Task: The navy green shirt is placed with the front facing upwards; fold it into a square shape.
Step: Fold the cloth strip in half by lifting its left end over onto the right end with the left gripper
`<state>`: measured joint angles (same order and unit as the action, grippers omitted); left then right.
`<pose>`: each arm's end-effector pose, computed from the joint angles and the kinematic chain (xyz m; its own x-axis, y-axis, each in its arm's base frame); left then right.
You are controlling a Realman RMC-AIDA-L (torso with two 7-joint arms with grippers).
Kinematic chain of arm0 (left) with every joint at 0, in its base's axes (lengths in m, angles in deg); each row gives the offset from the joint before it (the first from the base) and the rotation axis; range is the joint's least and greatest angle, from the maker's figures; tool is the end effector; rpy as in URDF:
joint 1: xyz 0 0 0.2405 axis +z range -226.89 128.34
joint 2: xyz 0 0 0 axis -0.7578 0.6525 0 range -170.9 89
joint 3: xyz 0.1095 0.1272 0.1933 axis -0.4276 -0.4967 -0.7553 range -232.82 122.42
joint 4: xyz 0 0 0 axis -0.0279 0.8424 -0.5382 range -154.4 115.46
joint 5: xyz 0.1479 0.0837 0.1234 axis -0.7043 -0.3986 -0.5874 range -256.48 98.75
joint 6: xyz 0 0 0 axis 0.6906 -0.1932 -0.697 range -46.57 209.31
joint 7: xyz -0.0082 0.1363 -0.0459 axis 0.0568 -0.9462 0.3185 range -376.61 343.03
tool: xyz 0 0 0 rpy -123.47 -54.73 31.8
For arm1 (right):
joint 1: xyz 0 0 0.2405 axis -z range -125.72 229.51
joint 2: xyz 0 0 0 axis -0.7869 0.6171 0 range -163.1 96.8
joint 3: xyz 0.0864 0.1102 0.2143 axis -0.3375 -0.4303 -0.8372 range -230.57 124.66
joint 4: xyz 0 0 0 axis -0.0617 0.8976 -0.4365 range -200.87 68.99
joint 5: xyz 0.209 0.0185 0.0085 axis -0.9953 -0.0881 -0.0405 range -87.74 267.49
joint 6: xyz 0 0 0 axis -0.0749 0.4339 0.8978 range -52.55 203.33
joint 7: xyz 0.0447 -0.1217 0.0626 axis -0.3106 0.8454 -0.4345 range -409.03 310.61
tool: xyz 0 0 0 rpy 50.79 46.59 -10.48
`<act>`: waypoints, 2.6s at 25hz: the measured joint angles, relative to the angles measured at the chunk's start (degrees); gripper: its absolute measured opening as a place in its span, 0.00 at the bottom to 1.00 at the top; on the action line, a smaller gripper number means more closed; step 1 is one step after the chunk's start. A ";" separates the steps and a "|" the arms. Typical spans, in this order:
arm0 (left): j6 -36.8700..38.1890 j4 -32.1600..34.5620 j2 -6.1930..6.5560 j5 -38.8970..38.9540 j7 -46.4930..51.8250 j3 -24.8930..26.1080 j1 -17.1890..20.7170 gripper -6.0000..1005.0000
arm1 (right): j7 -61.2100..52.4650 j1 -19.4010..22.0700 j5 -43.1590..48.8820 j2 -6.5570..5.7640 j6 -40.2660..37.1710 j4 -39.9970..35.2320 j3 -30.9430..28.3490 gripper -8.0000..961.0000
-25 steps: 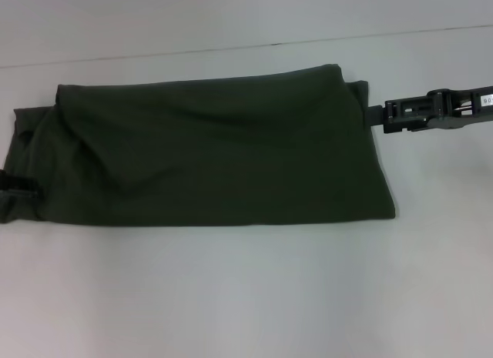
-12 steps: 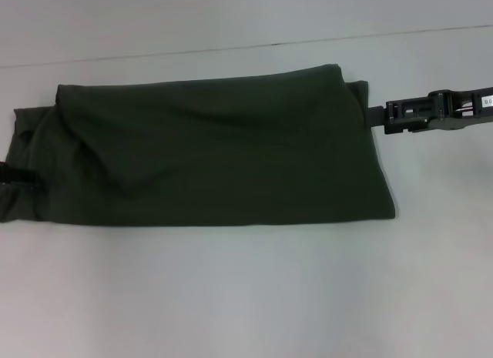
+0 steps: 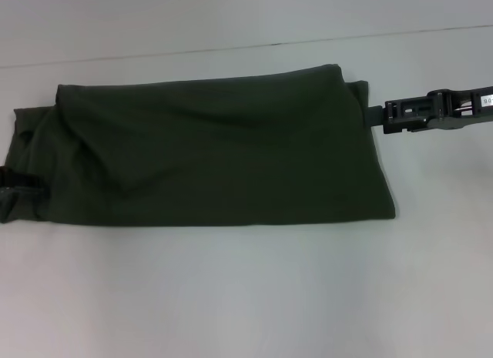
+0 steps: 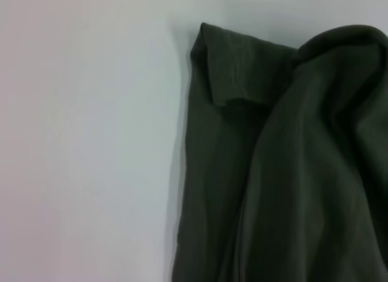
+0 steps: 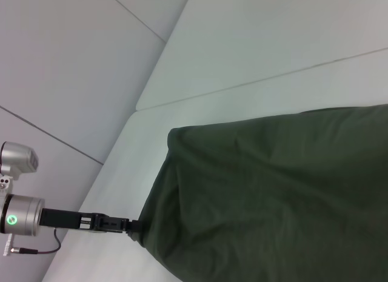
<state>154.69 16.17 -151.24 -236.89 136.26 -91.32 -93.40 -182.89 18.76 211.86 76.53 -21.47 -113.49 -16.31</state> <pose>-0.3146 0.3982 0.0587 0.0960 0.9523 0.2896 0.9251 0.0221 -0.3792 0.2658 0.3546 0.0923 0.3306 -0.8531 -0.4038 -0.9167 -0.3919 0.0775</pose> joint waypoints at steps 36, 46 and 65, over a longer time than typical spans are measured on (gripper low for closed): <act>0.54 0.19 0.07 -3.59 0.50 -0.61 -0.38 0.60 | -0.17 -0.16 -0.46 -0.21 -0.07 0.00 0.00 0.97; 0.89 0.12 0.08 -3.95 0.33 -0.74 -0.72 0.17 | -0.21 -0.39 -0.46 -0.36 -0.09 0.00 -0.09 0.97; 1.66 0.74 -0.09 -3.71 -0.03 -0.70 -0.98 0.04 | -6.13 0.16 18.25 -1.65 0.99 0.27 0.38 0.97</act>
<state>156.34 16.91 -151.33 -240.60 136.23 -92.02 -94.38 -189.02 18.93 230.11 74.88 -20.49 -113.22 -15.93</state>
